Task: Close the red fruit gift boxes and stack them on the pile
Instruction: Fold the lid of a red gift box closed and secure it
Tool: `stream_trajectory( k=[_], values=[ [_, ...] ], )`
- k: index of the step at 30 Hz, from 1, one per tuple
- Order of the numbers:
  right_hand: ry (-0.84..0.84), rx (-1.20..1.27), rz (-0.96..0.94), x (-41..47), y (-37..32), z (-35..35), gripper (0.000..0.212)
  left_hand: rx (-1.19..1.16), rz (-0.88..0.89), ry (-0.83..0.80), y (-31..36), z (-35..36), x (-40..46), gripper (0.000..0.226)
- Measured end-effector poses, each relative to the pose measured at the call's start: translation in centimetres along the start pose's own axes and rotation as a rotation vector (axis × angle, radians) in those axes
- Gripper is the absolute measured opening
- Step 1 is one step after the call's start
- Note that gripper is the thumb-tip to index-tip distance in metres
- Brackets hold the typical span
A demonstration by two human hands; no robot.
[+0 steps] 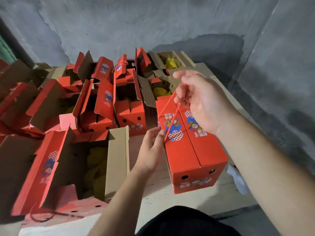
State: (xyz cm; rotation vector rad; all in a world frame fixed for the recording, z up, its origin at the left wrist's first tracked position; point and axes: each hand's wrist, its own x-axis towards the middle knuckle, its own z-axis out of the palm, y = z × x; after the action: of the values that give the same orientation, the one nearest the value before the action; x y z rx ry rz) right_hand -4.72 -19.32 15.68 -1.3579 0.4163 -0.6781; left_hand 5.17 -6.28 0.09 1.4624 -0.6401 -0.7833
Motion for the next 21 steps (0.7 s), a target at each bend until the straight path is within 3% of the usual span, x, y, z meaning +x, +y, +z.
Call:
stream_trajectory(
  k=[3,6,8,11,13,16,21],
  values=[
    [0.091,-0.175,0.142,-0.3,2.0,-0.1,0.022,0.075,-0.118,-0.023,-0.9,-0.1,0.3,0.025],
    [0.115,-0.38,0.324,-0.4,2.7,-0.7,0.026,0.098,-0.219,-0.084,-1.8,0.2,-0.6,0.036],
    [0.097,-0.371,0.253,0.3,1.3,-1.0,0.027,0.029,-0.181,-0.079,-2.0,0.5,-1.3,0.046],
    [0.045,-0.22,0.017,2.0,-2.1,-1.5,0.029,-0.02,-0.092,-0.106,-1.5,0.3,-1.7,0.086],
    [0.037,-0.14,-0.07,2.4,-3.1,-2.4,0.028,-0.033,-0.059,-0.139,-1.3,0.0,-1.6,0.089],
    [0.091,-0.237,-0.064,1.7,-0.5,-4.1,0.021,-0.051,-0.11,-0.16,-1.9,0.0,-1.3,0.079],
    [0.138,-0.416,0.153,-0.5,7.1,-5.1,0.014,-0.106,-0.269,-0.25,-4.5,1.6,-1.8,0.037]
  ],
)
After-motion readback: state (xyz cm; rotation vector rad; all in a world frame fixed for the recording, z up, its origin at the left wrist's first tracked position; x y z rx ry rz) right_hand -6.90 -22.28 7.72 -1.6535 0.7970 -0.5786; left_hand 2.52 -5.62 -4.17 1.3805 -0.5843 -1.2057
